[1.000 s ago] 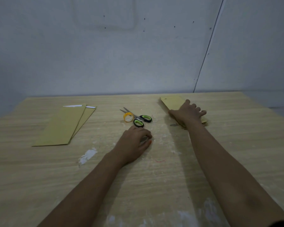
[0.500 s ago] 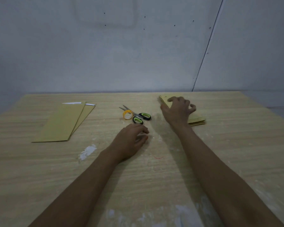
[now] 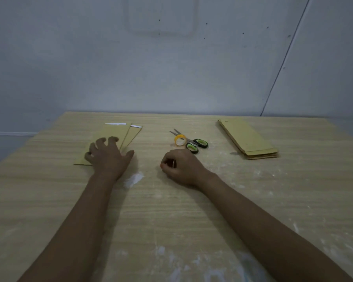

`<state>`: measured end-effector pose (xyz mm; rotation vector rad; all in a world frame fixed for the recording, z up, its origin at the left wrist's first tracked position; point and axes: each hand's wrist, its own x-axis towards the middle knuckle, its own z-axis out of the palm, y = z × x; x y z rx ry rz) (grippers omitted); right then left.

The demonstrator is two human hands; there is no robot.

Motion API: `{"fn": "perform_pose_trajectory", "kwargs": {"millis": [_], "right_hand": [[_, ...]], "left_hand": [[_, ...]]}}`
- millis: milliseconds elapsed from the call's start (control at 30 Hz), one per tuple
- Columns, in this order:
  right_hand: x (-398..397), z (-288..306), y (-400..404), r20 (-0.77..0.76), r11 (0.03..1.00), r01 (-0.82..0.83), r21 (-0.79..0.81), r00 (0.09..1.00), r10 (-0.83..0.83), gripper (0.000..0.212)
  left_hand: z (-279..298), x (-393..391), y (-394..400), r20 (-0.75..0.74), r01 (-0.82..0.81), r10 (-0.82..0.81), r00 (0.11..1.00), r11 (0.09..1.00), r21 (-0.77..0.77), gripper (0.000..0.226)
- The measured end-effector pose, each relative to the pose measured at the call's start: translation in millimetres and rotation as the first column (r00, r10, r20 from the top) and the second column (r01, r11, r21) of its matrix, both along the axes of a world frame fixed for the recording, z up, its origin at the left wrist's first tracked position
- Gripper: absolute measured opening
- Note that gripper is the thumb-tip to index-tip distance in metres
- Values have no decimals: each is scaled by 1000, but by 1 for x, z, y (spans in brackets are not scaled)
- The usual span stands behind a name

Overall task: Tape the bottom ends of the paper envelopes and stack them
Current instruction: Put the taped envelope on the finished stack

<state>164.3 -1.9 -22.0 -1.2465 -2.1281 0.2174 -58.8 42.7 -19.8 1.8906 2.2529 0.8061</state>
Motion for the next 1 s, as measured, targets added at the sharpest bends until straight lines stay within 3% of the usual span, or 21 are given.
{"fn": "perform_pose_trajectory", "kwargs": {"millis": [100,200,400,533,700,833,1000], "right_hand": [[-15,0,3,-54,998,-3,-68,999,0,7],[-30,2,4,-88,993,-19,-116,996,8,8],[-53,3,11,-236,985,-26,-173,972,-15,8],[-76,13,15,-567,923,-108,-370,813,-132,11],[-108,19,34,-700,824,-250,-509,676,-228,24],[-124,19,49,-727,802,-261,-537,625,-284,33],[-125,15,64,-743,772,-265,-578,561,-365,39]], "left_hand": [[1,-15,3,26,-93,100,995,976,-196,88],[3,-20,3,46,-121,134,990,968,-221,91],[12,-21,1,167,-152,172,971,980,-125,66],[22,-19,-5,243,-188,194,950,981,-50,29],[26,-15,-10,288,-227,200,937,972,65,23],[25,-14,-5,371,-86,-15,929,963,255,12],[19,-16,0,340,153,-282,897,921,360,21]]}}
